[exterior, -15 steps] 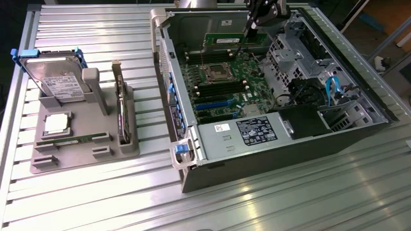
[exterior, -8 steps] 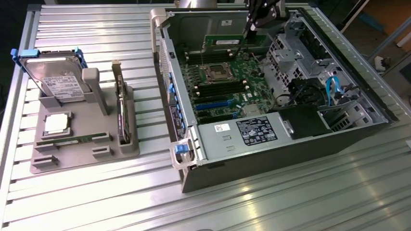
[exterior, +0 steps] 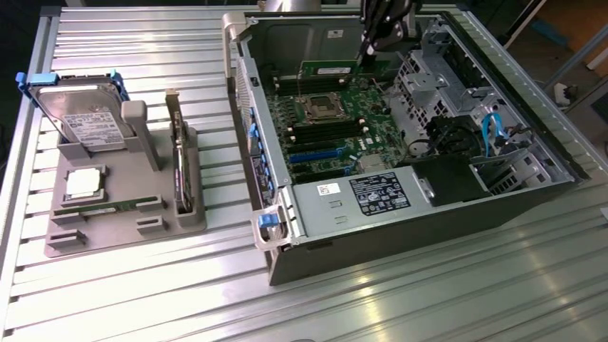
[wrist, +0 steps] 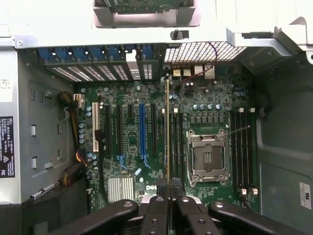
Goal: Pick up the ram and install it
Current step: 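Insert the ram into the slot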
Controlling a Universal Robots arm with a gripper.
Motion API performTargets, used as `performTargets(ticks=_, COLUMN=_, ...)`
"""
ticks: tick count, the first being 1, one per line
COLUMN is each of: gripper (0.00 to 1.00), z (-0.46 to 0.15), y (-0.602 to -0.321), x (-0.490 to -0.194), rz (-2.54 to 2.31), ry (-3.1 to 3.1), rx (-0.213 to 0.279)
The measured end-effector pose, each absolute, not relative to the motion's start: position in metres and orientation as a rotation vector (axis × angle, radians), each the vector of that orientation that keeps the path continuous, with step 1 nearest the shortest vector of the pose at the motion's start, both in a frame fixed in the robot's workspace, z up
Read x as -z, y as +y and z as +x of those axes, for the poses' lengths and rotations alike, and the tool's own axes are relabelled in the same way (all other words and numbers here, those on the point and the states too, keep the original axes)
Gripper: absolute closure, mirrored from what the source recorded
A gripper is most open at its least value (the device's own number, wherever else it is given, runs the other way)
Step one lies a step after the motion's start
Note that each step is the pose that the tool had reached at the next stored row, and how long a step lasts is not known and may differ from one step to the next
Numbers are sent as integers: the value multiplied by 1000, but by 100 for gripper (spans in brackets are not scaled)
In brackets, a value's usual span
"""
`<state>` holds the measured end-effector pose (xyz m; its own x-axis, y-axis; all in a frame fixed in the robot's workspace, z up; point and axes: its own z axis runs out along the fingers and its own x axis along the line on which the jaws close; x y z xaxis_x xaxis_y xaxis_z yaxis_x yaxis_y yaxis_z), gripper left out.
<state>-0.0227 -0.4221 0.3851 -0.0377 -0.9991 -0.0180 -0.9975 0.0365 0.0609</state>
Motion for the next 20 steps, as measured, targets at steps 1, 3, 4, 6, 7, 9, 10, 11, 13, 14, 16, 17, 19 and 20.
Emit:
performTargets(ticks=1, gripper=88, z=-23, y=-422, x=-383, rz=2159, ry=-2240, rx=88)
performTargets(ticks=3, gripper=88, z=-23, y=-422, x=-379, rz=2159, ry=-2240, rx=88)
performTargets(ticks=4, gripper=88, z=-23, y=-422, x=-378, rz=2159, ry=-2240, rx=88)
performTargets(ticks=6, gripper=88, z=-23, y=-422, x=-374, rz=2159, ry=-2240, rx=88)
performTargets(ticks=7, gripper=88, z=-23, y=-422, x=-372, rz=2159, ry=-2240, rx=88)
performTargets(ticks=9, gripper=88, z=-23, y=-422, x=-368, rz=2159, ry=-2240, rx=88)
performTargets(ticks=10, gripper=88, z=-23, y=-422, x=-366, rz=2159, ry=-2240, rx=88)
performTargets(ticks=11, gripper=88, z=-23, y=-422, x=-364, rz=2159, ry=-2240, rx=88)
performTargets(ticks=13, gripper=88, z=-23, y=-422, x=-361, rz=2159, ry=-2240, rx=88)
performTargets(ticks=14, gripper=88, z=-23, y=-422, x=-359, rz=2159, ry=-2240, rx=88)
performTargets(ticks=16, gripper=88, z=-23, y=-422, x=-354, rz=2159, ry=-2240, rx=88)
performTargets(ticks=17, gripper=88, z=-23, y=-422, x=-352, rz=2159, ry=-2240, rx=88)
performTargets(ticks=19, gripper=88, z=-23, y=-422, x=-348, rz=2159, ry=-2240, rx=88)
performTargets(ticks=20, gripper=88, z=-23, y=-422, x=-346, rz=2159, ry=-2240, rx=88)
